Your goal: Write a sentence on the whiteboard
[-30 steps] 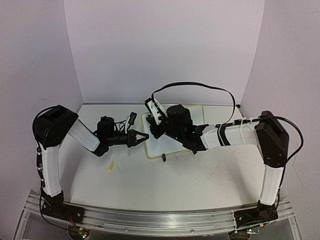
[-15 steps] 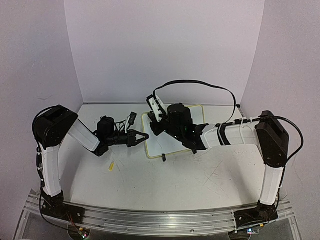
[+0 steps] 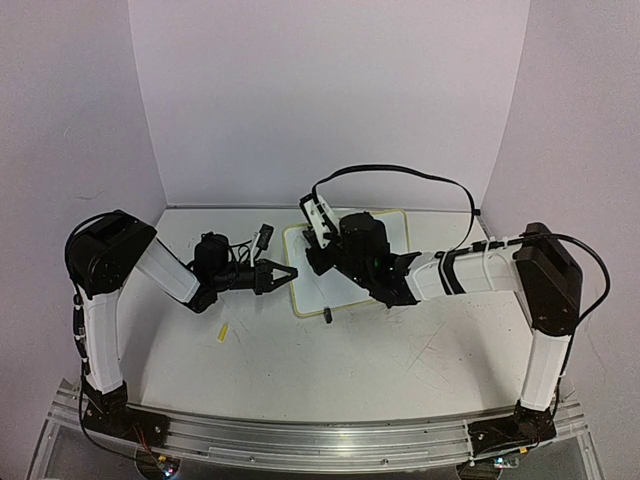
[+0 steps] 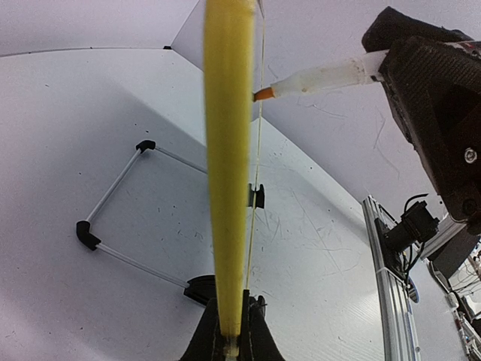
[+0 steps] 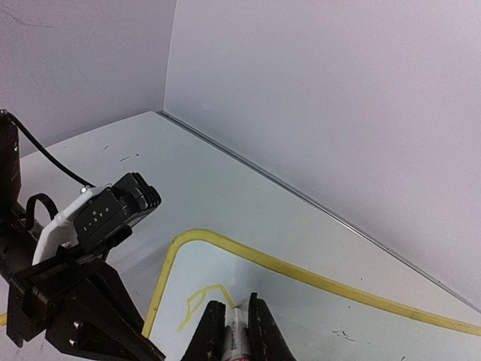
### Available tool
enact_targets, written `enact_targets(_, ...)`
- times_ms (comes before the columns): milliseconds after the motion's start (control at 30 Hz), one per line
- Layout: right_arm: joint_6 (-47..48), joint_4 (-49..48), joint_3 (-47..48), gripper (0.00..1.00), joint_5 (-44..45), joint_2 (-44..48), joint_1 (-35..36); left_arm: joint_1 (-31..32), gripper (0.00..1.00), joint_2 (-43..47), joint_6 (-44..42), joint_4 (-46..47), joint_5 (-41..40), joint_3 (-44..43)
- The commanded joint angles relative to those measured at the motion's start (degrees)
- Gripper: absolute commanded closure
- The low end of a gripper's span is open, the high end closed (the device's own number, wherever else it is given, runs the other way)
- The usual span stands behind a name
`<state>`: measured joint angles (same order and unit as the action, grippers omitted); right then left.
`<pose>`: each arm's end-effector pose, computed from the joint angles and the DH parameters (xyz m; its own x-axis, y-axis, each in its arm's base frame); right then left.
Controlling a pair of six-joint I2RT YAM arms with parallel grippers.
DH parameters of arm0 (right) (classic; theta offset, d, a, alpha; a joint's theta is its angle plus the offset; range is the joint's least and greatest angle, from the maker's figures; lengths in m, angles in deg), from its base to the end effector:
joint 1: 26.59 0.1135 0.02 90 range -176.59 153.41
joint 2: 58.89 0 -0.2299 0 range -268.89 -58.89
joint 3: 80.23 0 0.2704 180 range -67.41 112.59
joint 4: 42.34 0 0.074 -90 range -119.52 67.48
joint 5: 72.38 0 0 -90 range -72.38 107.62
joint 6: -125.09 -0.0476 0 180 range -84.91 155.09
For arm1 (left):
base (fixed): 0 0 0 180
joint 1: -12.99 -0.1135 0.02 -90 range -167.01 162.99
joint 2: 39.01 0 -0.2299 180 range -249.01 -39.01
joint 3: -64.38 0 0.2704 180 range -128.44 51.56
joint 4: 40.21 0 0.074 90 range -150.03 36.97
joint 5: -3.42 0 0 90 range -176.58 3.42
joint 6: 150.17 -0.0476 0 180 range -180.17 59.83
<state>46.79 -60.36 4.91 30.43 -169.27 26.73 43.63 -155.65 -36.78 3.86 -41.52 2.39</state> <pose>0.2857 0.3659 0.1986 0.0584 -0.2526 -0.9658 -0.6523 0.7227 -0.2285 0.3144 -0.2254 0.0787 -0.5256 -0.0146 -0.8506 0.8172 0.2695 -0.5095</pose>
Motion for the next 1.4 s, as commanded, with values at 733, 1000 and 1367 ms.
enact_targets(733, -3.12, 1.16, 2.55, 1.00, -3.90, -2.39, 0.51, -0.25, 1.00, 1.24, -2.21, -3.60, -1.20, -0.19)
enact_targets(1000, -3.93, 1.19, 3.35, 1.00, -1.69, -2.72, 0.59, -0.23, 1.00, 1.24, -2.30, -3.70, -1.20, -0.22)
enact_targets(1367, -3.96, 0.38, 0.48, 1.00, 6.34, -0.76, 0.52, -0.25, 1.00, 1.25, -2.39, -3.81, -1.28, -0.01)
